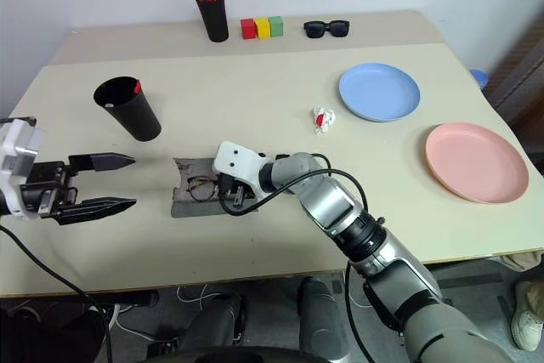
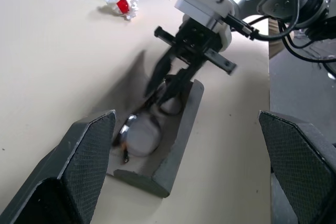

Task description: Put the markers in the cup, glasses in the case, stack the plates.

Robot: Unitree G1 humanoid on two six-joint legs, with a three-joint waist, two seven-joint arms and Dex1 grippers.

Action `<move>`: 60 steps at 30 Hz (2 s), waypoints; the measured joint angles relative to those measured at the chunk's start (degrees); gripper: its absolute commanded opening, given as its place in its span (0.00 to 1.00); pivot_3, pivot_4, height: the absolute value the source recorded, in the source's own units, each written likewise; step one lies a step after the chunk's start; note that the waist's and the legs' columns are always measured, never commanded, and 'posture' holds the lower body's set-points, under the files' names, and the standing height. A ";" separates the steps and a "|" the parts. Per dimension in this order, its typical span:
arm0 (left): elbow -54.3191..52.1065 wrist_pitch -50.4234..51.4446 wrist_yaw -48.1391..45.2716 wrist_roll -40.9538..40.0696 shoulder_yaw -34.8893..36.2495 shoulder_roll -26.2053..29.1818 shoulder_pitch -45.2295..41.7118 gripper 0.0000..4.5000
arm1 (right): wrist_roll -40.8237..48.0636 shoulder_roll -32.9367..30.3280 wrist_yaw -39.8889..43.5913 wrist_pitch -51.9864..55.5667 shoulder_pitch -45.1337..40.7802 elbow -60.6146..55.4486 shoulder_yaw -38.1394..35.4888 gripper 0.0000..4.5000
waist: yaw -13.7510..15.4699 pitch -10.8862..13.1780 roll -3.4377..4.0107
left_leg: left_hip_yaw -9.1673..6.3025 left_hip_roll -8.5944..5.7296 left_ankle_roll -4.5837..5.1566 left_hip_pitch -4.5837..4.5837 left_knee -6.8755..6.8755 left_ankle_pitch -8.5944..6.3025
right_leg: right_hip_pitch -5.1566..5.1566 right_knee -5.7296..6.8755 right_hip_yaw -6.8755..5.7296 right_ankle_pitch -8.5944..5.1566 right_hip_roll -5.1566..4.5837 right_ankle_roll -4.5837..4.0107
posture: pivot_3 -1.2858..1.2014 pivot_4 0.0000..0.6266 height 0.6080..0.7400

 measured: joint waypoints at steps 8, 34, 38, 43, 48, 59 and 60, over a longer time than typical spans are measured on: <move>0.80 -1.48 1.76 0.90 -1.30 -1.13 -2.41 0.99 | 1.05 1.82 -0.26 -0.05 0.00 -0.02 -3.61 0.99 | 0.01 0.00 0.00 | -0.01 0.00 0.00 0.01 0.00 0.00 | 0.00 0.01 0.00 0.00 0.00 0.00 | 0.52 0.24 1.00; 38.14 -18.83 26.36 30.76 -26.46 -24.16 -40.96 0.01 | 29.46 -8.63 1.42 11.35 15.77 -22.25 -27.43 1.00 | 1.58 -0.03 -0.07 | 0.01 0.04 -0.01 0.02 0.17 0.01 | 0.15 -0.05 -0.02 0.05 0.08 -0.01 | 0.52 0.24 1.00; 41.72 -15.83 22.02 34.17 -32.33 -24.41 -41.39 0.01 | 29.13 -8.41 -0.01 10.36 15.80 -22.25 -26.30 1.00 | 1.58 -0.03 -0.07 | 0.01 0.02 -0.01 -0.05 0.17 0.01 | 0.12 -0.06 -0.02 0.06 0.07 -0.01 | 0.52 0.24 1.00; 41.69 -12.29 19.53 35.78 -34.39 -24.04 -41.38 0.01 | 29.00 -8.45 -0.95 9.20 15.79 -22.11 -25.63 1.00 | 1.49 -0.03 -0.08 | -0.01 0.03 0.00 -0.01 0.16 0.01 | 0.12 -0.02 -0.03 0.05 0.08 -0.01 | 0.52 0.24 1.00; 39.86 -8.37 17.21 35.65 -34.39 -23.90 -41.10 0.01 | 28.14 -8.46 -1.73 7.69 15.77 -21.31 -24.67 1.00 | 1.53 -0.03 -0.08 | -0.01 0.03 -0.01 -0.03 0.17 0.01 | 0.12 -0.03 -0.03 0.05 0.08 -0.01 | 0.52 0.24 1.00; 23.14 -4.90 7.67 31.71 -34.69 -19.89 -32.47 0.01 | 26.36 -8.91 -1.77 5.78 15.72 -20.28 -23.55 1.00 | 1.51 -0.03 -0.07 | -0.03 0.04 -0.01 0.00 0.16 0.01 | 0.12 -0.03 -0.02 0.05 0.07 -0.02 | 0.52 0.24 1.00; 21.47 -5.01 7.13 31.44 -34.69 -19.36 -31.53 0.01 | 26.35 -8.91 -1.76 5.71 15.71 -20.26 -23.32 1.00 | 1.51 -0.03 -0.07 | -0.03 0.04 -0.01 -0.01 0.16 0.01 | 0.12 -0.03 -0.02 0.05 0.07 -0.02 | 0.52 0.24 1.00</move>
